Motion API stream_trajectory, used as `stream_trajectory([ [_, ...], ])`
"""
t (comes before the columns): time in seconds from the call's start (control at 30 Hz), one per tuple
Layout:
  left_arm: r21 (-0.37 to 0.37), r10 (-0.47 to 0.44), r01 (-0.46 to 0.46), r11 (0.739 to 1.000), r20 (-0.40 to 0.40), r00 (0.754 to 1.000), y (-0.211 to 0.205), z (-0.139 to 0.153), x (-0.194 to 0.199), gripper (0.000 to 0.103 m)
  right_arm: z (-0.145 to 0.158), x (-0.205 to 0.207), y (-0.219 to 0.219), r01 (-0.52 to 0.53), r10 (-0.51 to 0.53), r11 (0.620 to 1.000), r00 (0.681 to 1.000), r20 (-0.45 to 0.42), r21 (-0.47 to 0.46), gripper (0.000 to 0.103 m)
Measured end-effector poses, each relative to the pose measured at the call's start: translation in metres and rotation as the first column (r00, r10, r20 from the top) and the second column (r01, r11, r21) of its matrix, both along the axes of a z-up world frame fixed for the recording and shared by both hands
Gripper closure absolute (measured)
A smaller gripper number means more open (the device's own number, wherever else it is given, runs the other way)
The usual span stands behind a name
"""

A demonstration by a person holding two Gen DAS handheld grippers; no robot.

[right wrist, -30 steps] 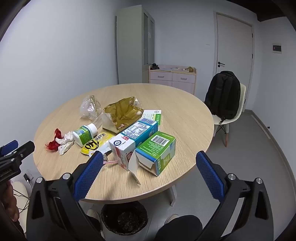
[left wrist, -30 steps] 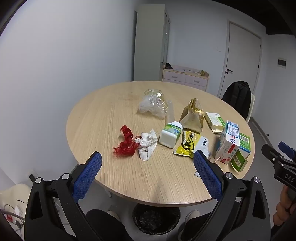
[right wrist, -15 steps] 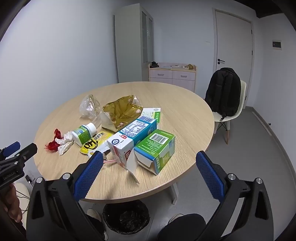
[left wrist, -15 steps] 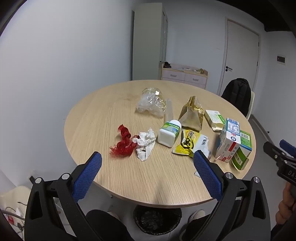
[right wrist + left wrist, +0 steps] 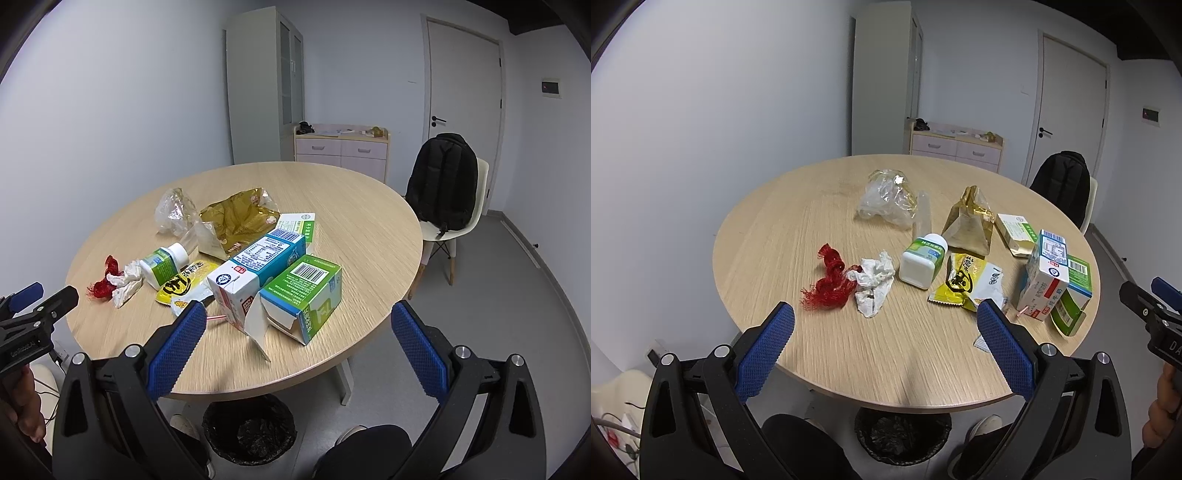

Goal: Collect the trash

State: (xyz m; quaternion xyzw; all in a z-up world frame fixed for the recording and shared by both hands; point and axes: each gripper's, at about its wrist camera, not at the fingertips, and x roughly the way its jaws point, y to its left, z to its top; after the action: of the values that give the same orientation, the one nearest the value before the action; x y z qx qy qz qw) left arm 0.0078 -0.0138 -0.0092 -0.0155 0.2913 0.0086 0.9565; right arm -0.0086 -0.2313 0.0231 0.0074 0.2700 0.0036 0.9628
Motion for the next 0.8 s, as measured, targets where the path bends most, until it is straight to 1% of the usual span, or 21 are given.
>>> stream_trajectory([
  [0.8, -0.002, 0.001, -0.001, 1.000, -0.003, 1.000, 0.0013, 0.0023, -0.0031, 0.006, 0.0011, -0.0009, 0.0020, -0.004, 0.004, 1.000, 1.000, 0.000, 0.002, 0.007],
])
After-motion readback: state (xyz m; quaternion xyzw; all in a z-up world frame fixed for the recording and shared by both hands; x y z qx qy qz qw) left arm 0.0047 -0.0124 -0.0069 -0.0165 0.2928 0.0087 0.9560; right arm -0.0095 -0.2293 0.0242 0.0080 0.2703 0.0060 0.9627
